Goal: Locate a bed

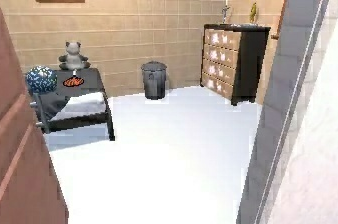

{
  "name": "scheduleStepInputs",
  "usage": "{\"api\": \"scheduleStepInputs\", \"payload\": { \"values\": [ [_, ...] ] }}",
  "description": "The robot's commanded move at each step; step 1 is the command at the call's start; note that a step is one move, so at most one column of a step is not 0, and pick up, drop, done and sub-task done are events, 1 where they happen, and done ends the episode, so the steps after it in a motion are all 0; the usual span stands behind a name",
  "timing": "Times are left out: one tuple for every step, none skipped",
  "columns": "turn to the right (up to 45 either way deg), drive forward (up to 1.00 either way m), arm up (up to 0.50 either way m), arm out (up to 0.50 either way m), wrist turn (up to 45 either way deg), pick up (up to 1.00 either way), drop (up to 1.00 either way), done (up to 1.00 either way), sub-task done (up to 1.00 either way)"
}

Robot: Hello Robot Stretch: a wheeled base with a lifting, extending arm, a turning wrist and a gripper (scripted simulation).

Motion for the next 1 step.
{"api": "scheduleStepInputs", "payload": {
  "values": [
    [3.0,0.0,0.0,0.0,0.0,0.0,0.0,0.0,0.0]
  ]
}}
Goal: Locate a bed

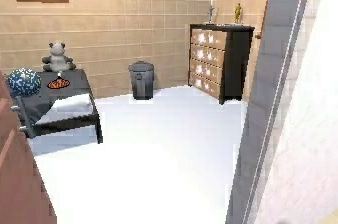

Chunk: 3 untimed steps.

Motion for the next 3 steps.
{"api": "scheduleStepInputs", "payload": {
  "values": [
    [0.0,0.5,0.0,0.0,0.0,0.0,0.0,0.0,0.0],
    [-33.0,0.0,0.0,0.0,0.0,0.0,0.0,0.0,0.0],
    [0.0,1.0,0.0,0.0,0.0,0.0,0.0,0.0,0.0]
  ]
}}
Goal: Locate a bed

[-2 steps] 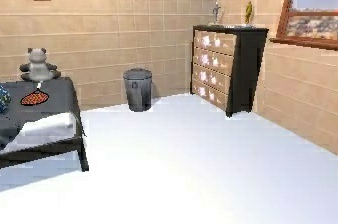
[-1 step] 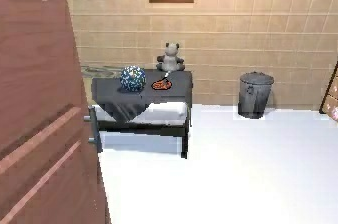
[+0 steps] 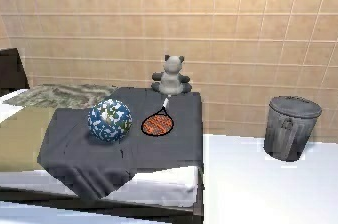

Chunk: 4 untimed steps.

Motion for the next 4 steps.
{"api": "scheduleStepInputs", "payload": {
  "values": [
    [-18.0,0.0,0.0,0.0,0.0,0.0,0.0,0.0,0.0],
    [0.0,0.05,0.0,0.0,0.0,0.0,0.0,0.0,0.0],
    [-39.0,0.0,0.0,0.0,0.0,0.0,0.0,0.0,0.0],
    [0.0,0.2,0.0,0.0,0.0,0.0,0.0,0.0,0.0]
  ]
}}
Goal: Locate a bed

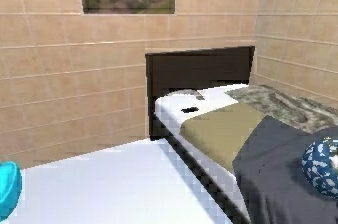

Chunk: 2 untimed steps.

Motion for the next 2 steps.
{"api": "scheduleStepInputs", "payload": {
  "values": [
    [30.0,0.0,0.0,0.0,0.0,0.0,0.0,0.0,0.0],
    [0.0,0.0,0.0,0.0,0.0,0.0,0.0,1.0,0.0]
  ]
}}
